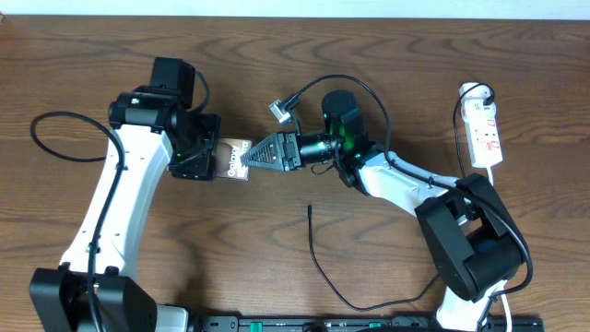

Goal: Plug charger to phone and switch on socket
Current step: 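Move the right gripper toward the phone held by the left gripper, then close the right gripper on the phone's bottom end, then open the left gripper and pull it away from the phone, then regrasp the phone's top end with the left gripper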

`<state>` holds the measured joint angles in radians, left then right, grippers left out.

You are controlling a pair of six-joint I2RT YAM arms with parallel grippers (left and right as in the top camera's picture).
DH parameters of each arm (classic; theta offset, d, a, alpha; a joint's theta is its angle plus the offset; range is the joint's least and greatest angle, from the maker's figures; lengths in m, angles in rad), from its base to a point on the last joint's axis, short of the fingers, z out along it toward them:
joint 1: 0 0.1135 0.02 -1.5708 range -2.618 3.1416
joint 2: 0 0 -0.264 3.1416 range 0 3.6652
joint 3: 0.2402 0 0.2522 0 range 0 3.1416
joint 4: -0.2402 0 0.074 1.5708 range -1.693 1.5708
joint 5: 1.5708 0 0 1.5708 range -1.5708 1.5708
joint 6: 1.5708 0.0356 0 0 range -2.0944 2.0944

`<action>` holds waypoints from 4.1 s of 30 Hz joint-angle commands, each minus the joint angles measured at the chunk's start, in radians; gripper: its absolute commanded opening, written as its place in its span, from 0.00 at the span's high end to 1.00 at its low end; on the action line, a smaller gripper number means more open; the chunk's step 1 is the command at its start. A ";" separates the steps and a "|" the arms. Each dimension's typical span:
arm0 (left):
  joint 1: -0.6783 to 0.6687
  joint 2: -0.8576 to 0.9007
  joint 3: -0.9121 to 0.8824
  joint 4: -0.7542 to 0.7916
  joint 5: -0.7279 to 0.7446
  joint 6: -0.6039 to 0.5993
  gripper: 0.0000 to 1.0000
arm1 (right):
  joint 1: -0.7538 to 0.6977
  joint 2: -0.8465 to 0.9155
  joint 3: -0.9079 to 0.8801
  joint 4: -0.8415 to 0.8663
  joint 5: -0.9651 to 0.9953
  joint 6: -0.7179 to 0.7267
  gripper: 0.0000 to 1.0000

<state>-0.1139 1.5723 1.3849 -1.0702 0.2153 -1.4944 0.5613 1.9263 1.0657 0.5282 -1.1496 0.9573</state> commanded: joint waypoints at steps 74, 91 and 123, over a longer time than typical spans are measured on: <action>-0.092 -0.018 0.006 0.025 0.032 -0.026 0.12 | 0.011 0.013 0.011 -0.033 0.179 0.122 0.99; 0.157 -0.018 0.006 0.084 0.341 0.598 0.11 | -0.199 0.013 0.011 -0.146 0.187 0.314 0.99; 0.245 -0.017 -0.632 1.734 0.734 0.032 0.10 | -0.207 0.013 0.011 0.248 0.420 0.890 0.99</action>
<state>0.1276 1.5688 0.8135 0.5613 0.9302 -1.3041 0.3321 1.9404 1.0645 0.7597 -0.7345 1.8385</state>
